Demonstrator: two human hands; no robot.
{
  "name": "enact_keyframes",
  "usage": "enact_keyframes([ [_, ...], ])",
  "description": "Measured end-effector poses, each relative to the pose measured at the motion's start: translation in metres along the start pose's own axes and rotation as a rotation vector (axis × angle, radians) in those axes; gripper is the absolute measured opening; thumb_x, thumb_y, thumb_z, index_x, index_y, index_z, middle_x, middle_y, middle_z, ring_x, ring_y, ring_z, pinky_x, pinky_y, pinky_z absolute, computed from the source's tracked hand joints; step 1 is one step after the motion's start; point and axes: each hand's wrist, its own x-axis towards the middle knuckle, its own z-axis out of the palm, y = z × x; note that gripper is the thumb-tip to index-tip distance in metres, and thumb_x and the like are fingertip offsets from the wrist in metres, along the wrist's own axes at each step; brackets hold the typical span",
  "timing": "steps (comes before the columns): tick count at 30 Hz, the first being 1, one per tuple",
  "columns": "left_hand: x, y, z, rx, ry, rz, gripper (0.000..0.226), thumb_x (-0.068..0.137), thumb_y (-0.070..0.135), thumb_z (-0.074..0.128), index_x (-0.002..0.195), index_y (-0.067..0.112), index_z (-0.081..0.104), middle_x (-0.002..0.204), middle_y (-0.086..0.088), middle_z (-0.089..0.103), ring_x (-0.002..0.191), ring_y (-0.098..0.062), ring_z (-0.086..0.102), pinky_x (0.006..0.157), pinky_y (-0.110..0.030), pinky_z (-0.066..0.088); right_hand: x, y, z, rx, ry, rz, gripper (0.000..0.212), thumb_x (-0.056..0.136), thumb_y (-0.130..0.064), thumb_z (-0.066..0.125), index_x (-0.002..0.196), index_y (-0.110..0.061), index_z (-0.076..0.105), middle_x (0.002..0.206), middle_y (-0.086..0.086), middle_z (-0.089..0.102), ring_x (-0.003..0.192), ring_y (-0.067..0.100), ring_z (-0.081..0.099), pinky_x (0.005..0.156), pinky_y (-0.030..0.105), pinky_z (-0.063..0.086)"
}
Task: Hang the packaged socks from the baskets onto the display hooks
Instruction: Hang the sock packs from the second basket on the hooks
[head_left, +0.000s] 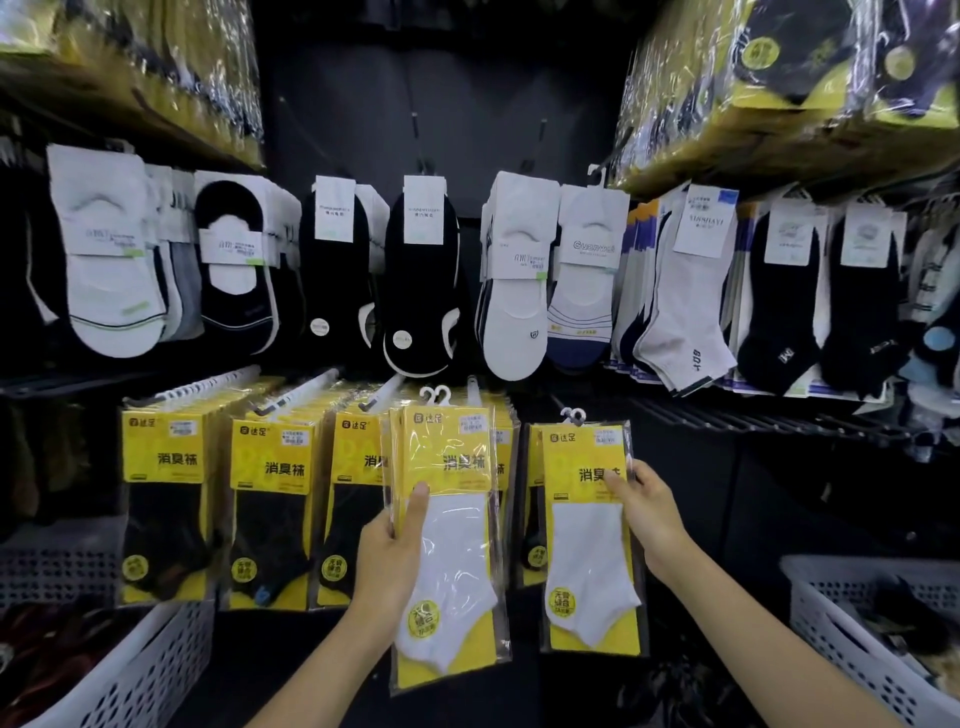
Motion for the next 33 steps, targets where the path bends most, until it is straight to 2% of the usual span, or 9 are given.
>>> enact_keyframes([
  [4,0.005,-0.006,0.001,-0.022,0.004,-0.019,0.034,0.086,0.052,0.051,0.080,0.023,0.068,0.069,-0.006,0.071,0.064,-0.020,0.067,0.057,-0.026,0.048,0.014,0.011,0.005,0.024,-0.026,0.038,0.010,0.095,-0.013,0.056,0.099,-0.014,0.065,0.093,0.004,0.073,0.085,0.020,0.069,0.076,0.033,0.056],
  [9,0.003,-0.005,0.005,0.020,0.011,-0.023,0.038,0.070,0.063,0.053,0.047,0.033,0.058,0.043,0.009,0.042,0.042,-0.002,0.039,0.044,-0.014,0.032,0.020,0.026,0.008,0.060,0.020,0.026,0.010,0.093,-0.020,0.060,0.100,-0.016,0.065,0.097,0.005,0.073,0.092,0.022,0.069,0.083,0.038,0.055],
  [14,0.003,-0.006,0.008,-0.053,0.026,-0.026,0.038,0.078,0.051,0.061,0.067,0.015,0.063,0.073,-0.026,0.061,0.069,-0.030,0.058,0.063,-0.036,0.044,0.021,0.031,0.007,0.084,-0.006,0.004,0.012,0.091,-0.022,0.062,0.102,-0.018,0.065,0.097,0.003,0.074,0.090,0.019,0.071,0.077,0.032,0.055],
  [16,0.002,-0.006,0.012,-0.068,0.021,-0.034,0.029,0.081,0.042,0.065,0.065,0.018,0.067,0.074,-0.018,0.068,0.075,-0.033,0.064,0.068,-0.041,0.050,0.022,0.031,0.006,0.059,0.003,0.032,0.011,0.090,-0.021,0.063,0.100,-0.015,0.065,0.094,0.004,0.074,0.086,0.018,0.070,0.071,0.028,0.055],
  [19,-0.004,-0.005,0.017,-0.044,-0.006,-0.031,0.026,0.075,0.041,0.070,0.057,0.022,0.068,0.059,-0.003,0.061,0.068,-0.027,0.057,0.065,-0.036,0.046,0.023,0.030,0.006,0.023,0.124,0.126,0.018,0.086,-0.021,0.070,0.097,-0.009,0.065,0.089,0.004,0.069,0.081,0.017,0.065,0.069,0.027,0.052],
  [23,-0.010,-0.001,0.020,-0.049,-0.010,-0.063,0.019,0.075,0.035,0.075,0.069,0.017,0.072,0.071,-0.020,0.065,0.071,-0.026,0.061,0.066,-0.036,0.049,0.006,0.026,0.009,-0.064,0.361,0.089,0.028,0.085,-0.019,0.072,0.107,-0.007,0.059,0.100,0.005,0.061,0.090,0.018,0.057,0.077,0.028,0.042],
  [25,-0.012,0.000,0.023,-0.031,-0.008,-0.060,0.013,0.073,0.033,0.076,0.069,0.021,0.073,0.070,-0.009,0.071,0.072,-0.023,0.067,0.066,-0.037,0.054,-0.010,0.018,0.012,-0.038,0.298,0.011,0.023,0.087,-0.023,0.068,0.104,-0.009,0.059,0.102,0.005,0.063,0.094,0.019,0.059,0.078,0.026,0.044],
  [30,-0.020,0.001,0.035,-0.046,-0.020,-0.096,0.020,0.074,0.026,0.079,0.090,0.016,0.073,0.083,-0.001,0.076,0.085,-0.023,0.071,0.079,-0.043,0.057,-0.047,-0.007,0.033,0.034,-0.171,0.040,0.025,0.089,-0.041,0.061,0.104,-0.021,0.064,0.094,-0.001,0.074,0.084,0.011,0.071,0.070,0.021,0.053],
  [33,-0.025,0.004,0.040,-0.077,-0.050,-0.099,0.025,0.072,0.030,0.079,0.091,0.015,0.072,0.080,0.000,0.076,0.076,-0.018,0.073,0.064,-0.032,0.058,-0.053,-0.008,0.035,0.075,-0.168,0.038,0.022,0.089,-0.028,0.065,0.106,-0.015,0.065,0.085,-0.006,0.076,0.080,0.010,0.072,0.064,0.018,0.054],
])
